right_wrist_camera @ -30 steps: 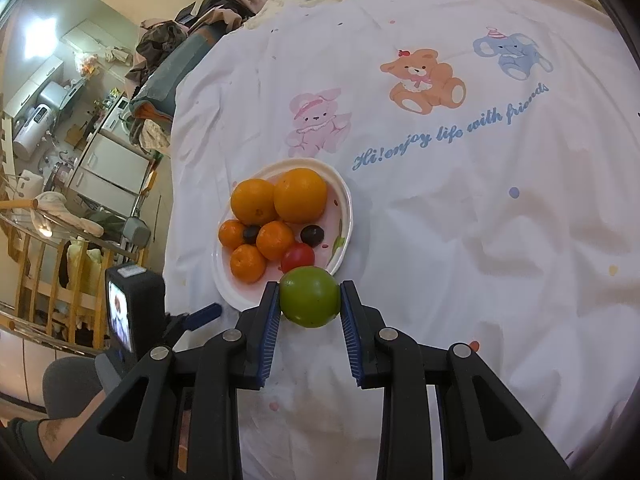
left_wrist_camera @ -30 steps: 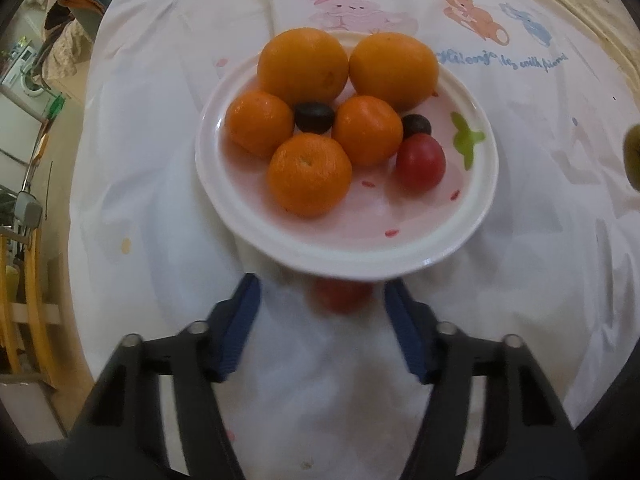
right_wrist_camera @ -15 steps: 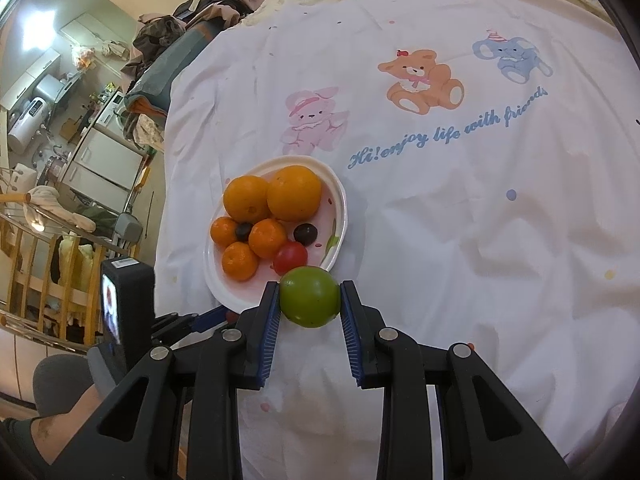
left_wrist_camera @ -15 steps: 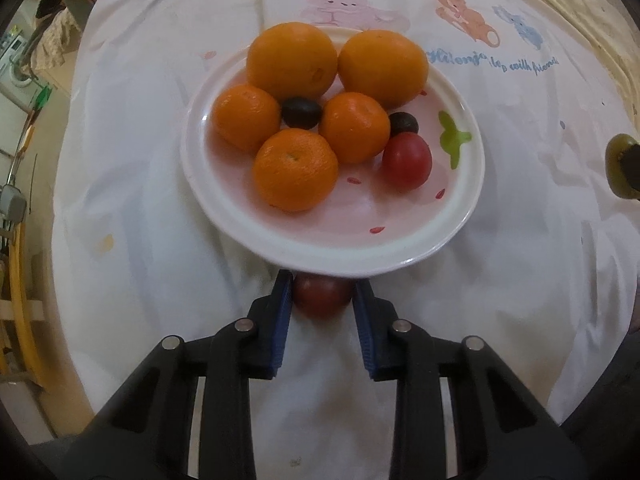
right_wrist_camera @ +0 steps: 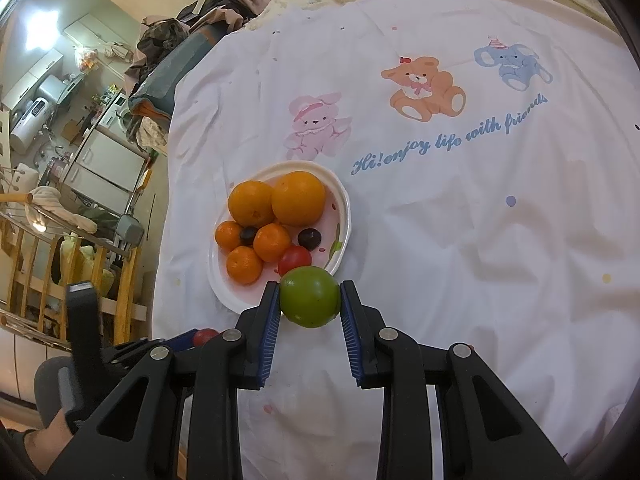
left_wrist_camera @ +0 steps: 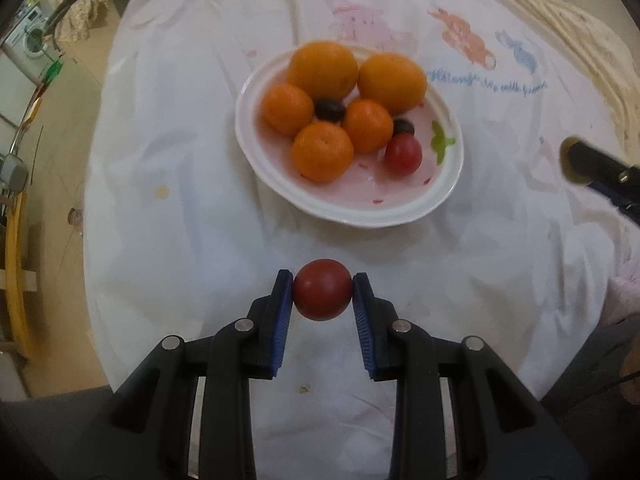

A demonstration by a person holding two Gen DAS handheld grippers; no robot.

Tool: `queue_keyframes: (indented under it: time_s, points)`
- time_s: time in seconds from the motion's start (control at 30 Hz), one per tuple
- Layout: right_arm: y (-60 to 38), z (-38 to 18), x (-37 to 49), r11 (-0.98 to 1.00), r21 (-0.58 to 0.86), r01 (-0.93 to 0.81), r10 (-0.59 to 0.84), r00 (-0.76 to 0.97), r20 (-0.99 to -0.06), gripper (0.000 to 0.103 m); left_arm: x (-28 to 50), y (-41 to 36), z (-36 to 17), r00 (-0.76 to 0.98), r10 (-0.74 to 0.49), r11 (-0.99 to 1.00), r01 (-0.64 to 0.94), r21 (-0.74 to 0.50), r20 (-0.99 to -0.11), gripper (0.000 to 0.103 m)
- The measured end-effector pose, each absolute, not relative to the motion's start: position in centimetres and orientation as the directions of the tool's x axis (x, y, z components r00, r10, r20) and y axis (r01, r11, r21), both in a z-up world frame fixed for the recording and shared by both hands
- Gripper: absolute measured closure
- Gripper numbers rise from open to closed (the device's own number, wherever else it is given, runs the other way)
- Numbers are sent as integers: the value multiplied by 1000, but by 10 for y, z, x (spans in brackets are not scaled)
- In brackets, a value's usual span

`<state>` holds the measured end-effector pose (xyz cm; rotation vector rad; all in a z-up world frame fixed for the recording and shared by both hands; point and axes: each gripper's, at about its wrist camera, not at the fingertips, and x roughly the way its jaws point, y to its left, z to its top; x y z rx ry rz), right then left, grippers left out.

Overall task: Organize fruits
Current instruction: 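Grasp the red tomato beside the plate with the left tool while right holds the lime, then set the tomato on the plate and open the left tool while right holds the lime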

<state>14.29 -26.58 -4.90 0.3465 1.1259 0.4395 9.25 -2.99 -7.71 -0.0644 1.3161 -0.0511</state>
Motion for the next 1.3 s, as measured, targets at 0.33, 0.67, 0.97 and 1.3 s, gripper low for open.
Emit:
queue_keyframes:
  time_s: [0.33,0.67,0.97,1.3]
  points:
    - [-268,-46,143,858,489,-156,510,371,-776,72,114,-33,-37,363,-90,994,-18,-104,-928,77]
    - [-275,-50,150,866,488,-113,492,374,-786,72,153,-53,-73,321,-112,989,-59,-138,-941,77]
    - [-275,-56,154,863,494,-109,498,358,-790,72,166,-58,-108,264,-125,983,-99,-156,-956,76]
    - [-270,-58,156,864,488,-121,497,348,-795,72,164,-51,-102,240,-160,973,-123,-193,-958,29]
